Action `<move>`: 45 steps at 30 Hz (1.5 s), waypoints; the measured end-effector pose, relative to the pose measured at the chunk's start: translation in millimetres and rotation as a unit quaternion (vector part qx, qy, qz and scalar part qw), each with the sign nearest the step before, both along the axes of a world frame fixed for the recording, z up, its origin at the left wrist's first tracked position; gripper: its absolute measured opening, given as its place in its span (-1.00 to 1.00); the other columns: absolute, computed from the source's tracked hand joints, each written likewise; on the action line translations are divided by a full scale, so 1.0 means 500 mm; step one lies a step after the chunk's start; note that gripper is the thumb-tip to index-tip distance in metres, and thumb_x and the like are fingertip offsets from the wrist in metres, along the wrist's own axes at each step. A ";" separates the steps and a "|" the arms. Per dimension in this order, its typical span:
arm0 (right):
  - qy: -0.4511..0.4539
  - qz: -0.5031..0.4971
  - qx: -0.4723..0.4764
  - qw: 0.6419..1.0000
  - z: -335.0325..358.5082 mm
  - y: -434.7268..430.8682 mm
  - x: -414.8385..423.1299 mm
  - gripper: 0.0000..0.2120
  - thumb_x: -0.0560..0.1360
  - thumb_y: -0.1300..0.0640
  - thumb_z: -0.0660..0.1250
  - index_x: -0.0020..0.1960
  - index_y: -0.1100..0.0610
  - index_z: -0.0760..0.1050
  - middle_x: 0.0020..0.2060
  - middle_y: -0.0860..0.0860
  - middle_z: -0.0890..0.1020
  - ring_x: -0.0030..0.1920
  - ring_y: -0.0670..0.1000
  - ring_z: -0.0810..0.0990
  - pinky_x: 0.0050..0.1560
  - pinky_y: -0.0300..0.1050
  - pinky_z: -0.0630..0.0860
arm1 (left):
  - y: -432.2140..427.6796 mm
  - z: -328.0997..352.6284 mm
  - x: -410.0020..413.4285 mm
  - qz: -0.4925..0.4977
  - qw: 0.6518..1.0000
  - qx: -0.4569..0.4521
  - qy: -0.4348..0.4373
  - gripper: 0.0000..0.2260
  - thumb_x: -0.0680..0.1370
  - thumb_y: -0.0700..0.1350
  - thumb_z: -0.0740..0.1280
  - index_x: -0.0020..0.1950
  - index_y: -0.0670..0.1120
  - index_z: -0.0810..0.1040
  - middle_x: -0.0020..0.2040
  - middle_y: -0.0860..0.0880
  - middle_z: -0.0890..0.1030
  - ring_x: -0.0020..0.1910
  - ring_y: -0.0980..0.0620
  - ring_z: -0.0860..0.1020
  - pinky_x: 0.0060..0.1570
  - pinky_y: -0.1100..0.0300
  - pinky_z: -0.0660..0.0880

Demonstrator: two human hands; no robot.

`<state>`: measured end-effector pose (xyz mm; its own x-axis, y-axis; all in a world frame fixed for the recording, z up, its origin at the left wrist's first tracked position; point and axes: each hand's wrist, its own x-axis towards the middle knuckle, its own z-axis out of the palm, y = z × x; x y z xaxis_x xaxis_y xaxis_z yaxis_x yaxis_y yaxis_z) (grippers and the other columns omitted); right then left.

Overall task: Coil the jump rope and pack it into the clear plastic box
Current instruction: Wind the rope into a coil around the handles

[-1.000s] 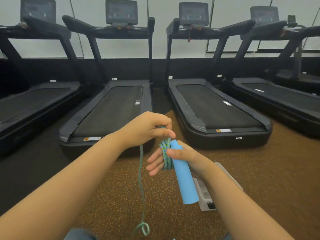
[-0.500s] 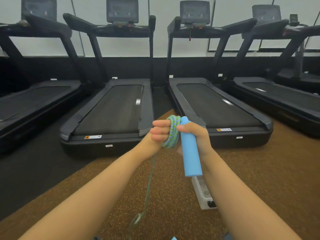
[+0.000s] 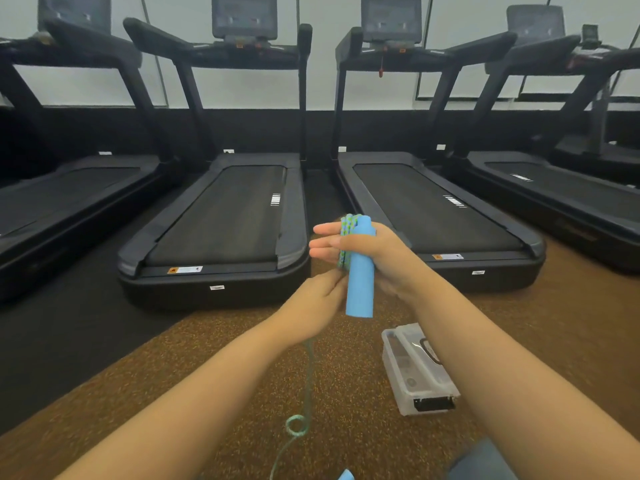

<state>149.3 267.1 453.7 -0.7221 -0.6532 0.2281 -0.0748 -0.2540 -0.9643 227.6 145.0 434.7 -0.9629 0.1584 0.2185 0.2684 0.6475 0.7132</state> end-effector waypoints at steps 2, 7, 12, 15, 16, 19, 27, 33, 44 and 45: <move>-0.013 -0.040 -0.010 0.999 -0.004 -0.007 -0.004 -0.79 0.49 0.30 0.29 0.10 0.32 0.55 -0.09 0.20 0.70 -0.10 0.08 0.70 -0.05 -0.13 0.63 | -0.008 -0.003 -0.006 0.016 1.000 -0.022 -0.013 -0.80 0.65 -0.12 0.10 -0.17 -0.03 0.37 -0.33 0.14 0.35 -0.40 0.23 0.31 -0.36 0.53 0.32; -0.055 -0.065 -0.005 0.996 -0.018 -0.016 -0.011 -0.62 0.35 0.15 0.36 0.09 0.35 0.56 -0.10 0.23 0.69 -0.11 0.10 0.70 -0.10 -0.10 0.64 | -0.034 -0.009 -0.015 0.019 0.992 -0.127 0.013 -0.75 0.63 -0.03 0.12 -0.24 0.03 0.38 -0.33 0.08 0.44 -0.40 0.13 0.36 -0.34 0.24 0.31; -0.060 -0.070 0.057 0.994 -0.037 -0.015 -0.012 -0.66 0.44 0.14 0.34 0.13 0.34 0.55 -0.04 0.22 0.67 -0.13 0.09 0.68 -0.16 -0.06 0.64 | -0.049 0.012 -0.015 0.018 0.974 -0.225 0.018 -0.79 0.62 0.03 0.11 0.03 0.03 0.52 -0.11 0.03 0.60 -0.19 0.03 0.54 -0.14 0.04 0.49; -0.053 -0.056 0.086 0.993 -0.047 -0.008 -0.014 -0.65 0.39 0.09 0.28 0.07 0.29 0.56 -0.17 0.14 0.64 -0.25 0.02 0.62 -0.19 -0.08 0.60 | -0.060 0.030 -0.014 0.013 0.973 -0.230 0.007 -0.83 0.61 0.07 0.13 -0.07 0.14 0.49 -0.16 0.09 0.60 -0.20 0.11 0.53 -0.14 0.10 0.46; -0.052 -0.047 0.095 0.993 -0.053 -0.005 -0.015 -0.71 0.38 0.10 0.26 0.02 0.24 0.55 -0.20 0.11 0.62 -0.28 -0.01 0.61 -0.17 -0.10 0.57 | -0.062 0.037 -0.014 0.013 0.972 -0.232 0.009 -0.83 0.61 0.09 0.13 -0.13 0.16 0.46 -0.17 0.07 0.60 -0.21 0.11 0.54 -0.15 0.12 0.45; -0.056 -0.006 0.118 0.991 -0.059 0.003 -0.005 -0.91 0.41 0.20 0.23 -0.10 0.17 0.47 -0.32 0.02 0.63 -0.37 -0.09 0.63 -0.26 -0.23 0.56 | -0.071 0.050 -0.016 0.024 0.965 -0.260 0.023 -0.78 0.60 0.12 0.14 -0.22 0.14 0.42 -0.21 0.06 0.56 -0.20 0.08 0.52 -0.21 0.14 0.40; -0.022 0.109 0.173 0.979 -0.099 -0.003 0.005 -0.67 0.27 0.18 0.24 -0.07 0.36 0.55 -0.18 0.24 0.66 -0.20 0.17 0.67 -0.02 -0.03 0.59 | -0.081 0.057 -0.024 0.019 0.964 -0.265 0.027 -0.80 0.60 0.11 0.14 -0.05 0.10 0.51 -0.11 0.11 0.57 -0.08 0.08 0.52 -0.03 0.05 0.44; -0.043 0.154 0.153 0.975 -0.123 0.006 0.021 -0.63 0.23 0.12 0.26 -0.09 0.35 0.58 -0.22 0.23 0.68 -0.21 0.15 0.68 -0.03 -0.04 0.59 | -0.091 0.056 -0.036 0.004 0.971 -0.236 0.034 -0.82 0.58 0.15 0.14 -0.13 0.17 0.48 -0.14 0.06 0.59 -0.16 0.09 0.50 -0.08 0.06 0.42; -0.021 0.206 0.070 0.976 -0.096 0.005 0.060 -0.65 0.20 0.18 0.22 -0.13 0.35 0.60 -0.25 0.18 0.70 -0.25 0.10 0.69 -0.06 -0.06 0.60 | -0.091 0.048 -0.054 -0.038 0.997 -0.055 0.023 -0.79 0.61 0.03 0.17 -0.19 0.07 0.48 -0.29 0.18 0.51 -0.30 0.24 0.42 -0.21 0.38 0.35; -0.024 0.210 0.060 0.976 -0.090 0.003 0.064 -0.64 0.20 0.18 0.22 -0.13 0.35 0.60 -0.25 0.19 0.70 -0.26 0.11 0.69 -0.06 -0.05 0.60 | -0.090 0.047 -0.055 -0.038 0.999 -0.028 0.016 -0.79 0.61 0.02 0.16 -0.20 0.06 0.47 -0.33 0.22 0.49 -0.32 0.24 0.40 -0.22 0.37 0.35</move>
<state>181.5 268.5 408.7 -0.3927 -0.9138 0.1039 0.0566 -0.1368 -0.9890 200.3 100.0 458.1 -0.9401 0.2445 0.2375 0.3409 0.6633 0.6663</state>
